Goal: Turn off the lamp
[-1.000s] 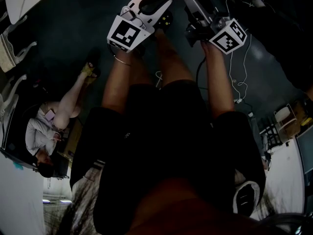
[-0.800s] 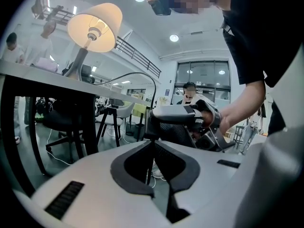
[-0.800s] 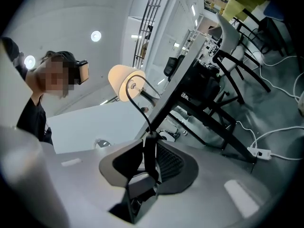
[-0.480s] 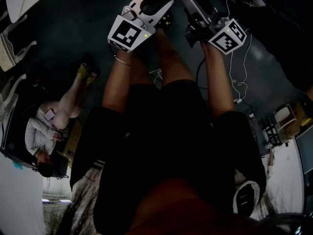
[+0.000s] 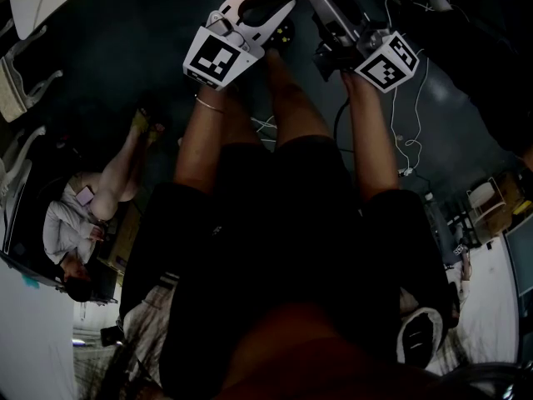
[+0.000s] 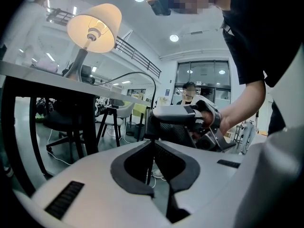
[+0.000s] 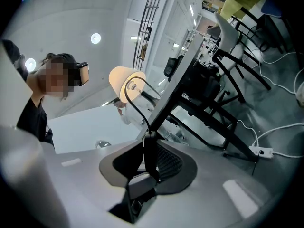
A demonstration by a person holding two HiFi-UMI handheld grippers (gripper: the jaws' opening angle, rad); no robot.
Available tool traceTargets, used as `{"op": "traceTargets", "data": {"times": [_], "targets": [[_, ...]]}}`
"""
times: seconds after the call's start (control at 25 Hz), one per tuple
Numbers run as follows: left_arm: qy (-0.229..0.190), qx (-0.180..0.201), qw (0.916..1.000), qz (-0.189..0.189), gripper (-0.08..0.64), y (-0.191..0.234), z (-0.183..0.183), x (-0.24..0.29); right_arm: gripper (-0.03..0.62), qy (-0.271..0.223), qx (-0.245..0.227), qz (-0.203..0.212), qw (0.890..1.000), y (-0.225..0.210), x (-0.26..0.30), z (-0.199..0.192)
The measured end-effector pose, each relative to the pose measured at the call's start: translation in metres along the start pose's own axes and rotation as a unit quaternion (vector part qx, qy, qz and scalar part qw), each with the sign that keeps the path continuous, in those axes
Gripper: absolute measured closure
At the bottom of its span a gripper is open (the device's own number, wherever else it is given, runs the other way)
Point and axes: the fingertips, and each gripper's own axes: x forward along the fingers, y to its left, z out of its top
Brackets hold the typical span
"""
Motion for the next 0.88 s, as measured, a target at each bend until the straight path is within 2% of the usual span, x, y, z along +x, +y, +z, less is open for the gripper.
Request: {"op": "traceTargets", "data": {"times": [0.44, 0.56, 0.88], "targets": [[-0.003, -0.009, 1.0000, -0.001, 0.537, 0.001, -0.005, 0.003, 0.528, -0.002, 0.003, -0.005, 1.000, -0.004, -0.001, -0.001], [-0.001, -0.004, 1.0000, -0.001, 0.537, 0.001, -0.006, 0.002, 0.528, 0.004, -0.010, -0.009, 1.000, -0.003, -0.001, -0.002], [-0.004, -0.030, 0.9995, 0.006, 0.537, 0.000, -0.009, 0.002, 0.528, 0.024, -0.044, -0.026, 0.998, -0.003, 0.003, -0.006]]}}
